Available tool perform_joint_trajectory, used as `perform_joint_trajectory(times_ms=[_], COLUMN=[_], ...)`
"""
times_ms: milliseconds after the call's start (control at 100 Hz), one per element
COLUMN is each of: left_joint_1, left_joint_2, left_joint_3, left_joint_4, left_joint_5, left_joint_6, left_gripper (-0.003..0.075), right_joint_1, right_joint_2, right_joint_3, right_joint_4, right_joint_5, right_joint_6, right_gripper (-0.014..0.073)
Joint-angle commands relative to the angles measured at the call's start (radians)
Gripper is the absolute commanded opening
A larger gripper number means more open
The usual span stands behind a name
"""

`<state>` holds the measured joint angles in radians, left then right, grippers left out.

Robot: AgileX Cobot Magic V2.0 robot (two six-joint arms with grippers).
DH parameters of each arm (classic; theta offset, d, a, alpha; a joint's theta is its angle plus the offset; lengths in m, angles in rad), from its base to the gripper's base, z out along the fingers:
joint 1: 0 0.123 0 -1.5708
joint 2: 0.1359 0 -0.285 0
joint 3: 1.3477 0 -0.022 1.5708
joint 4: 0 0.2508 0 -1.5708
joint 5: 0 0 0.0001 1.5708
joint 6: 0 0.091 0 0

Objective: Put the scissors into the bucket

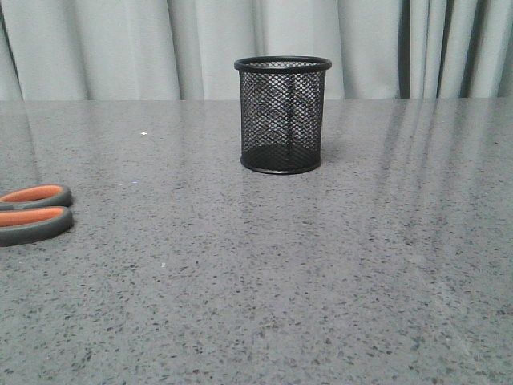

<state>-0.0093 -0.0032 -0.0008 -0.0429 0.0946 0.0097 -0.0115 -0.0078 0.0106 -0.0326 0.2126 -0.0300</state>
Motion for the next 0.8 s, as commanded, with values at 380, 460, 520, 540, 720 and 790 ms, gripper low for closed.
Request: perform_joint_trajectory(times_ms=[380,460,520,540,720,790], left_joint_1=[0.001,0.001,0.001,0.001,0.001,0.001], left_joint_2=[-0.026,-0.026,-0.026,-0.026,-0.026,-0.026], left_joint_3=[0.027,0.027,0.027,0.027,0.027,0.027], left_joint_4=[-0.011,-0.011,-0.011,-0.011,-0.011,-0.011], left_joint_5=[-0.082,-0.082,-0.082,-0.082,-0.082,-0.082], left_joint_6=[-0.010,-0.010,-0.010,-0.010,-0.010,-0.010], left_gripper=[-0.0021,-0.0021,-0.0021,-0.0021,-0.0021,-0.0021], right_joint_1=[-0.008,-0.008,-0.008,-0.008,-0.008,-0.008], right_joint_2=[-0.025,-0.025,-0.025,-0.025,-0.025,-0.025], right_joint_3=[0.017,0.017,0.017,0.017,0.017,0.017], right_joint_4=[-0.008,-0.018,-0.018,-0.018,-0.018,-0.018], right_joint_5=[-0.085,-0.087,-0.087,-0.087,-0.087,-0.087], right_joint_6=[0.005,0.005,0.005,0.005,0.005,0.005], right_gripper=[-0.0055,-0.0055,-0.0055,-0.0055,-0.0055,-0.0055])
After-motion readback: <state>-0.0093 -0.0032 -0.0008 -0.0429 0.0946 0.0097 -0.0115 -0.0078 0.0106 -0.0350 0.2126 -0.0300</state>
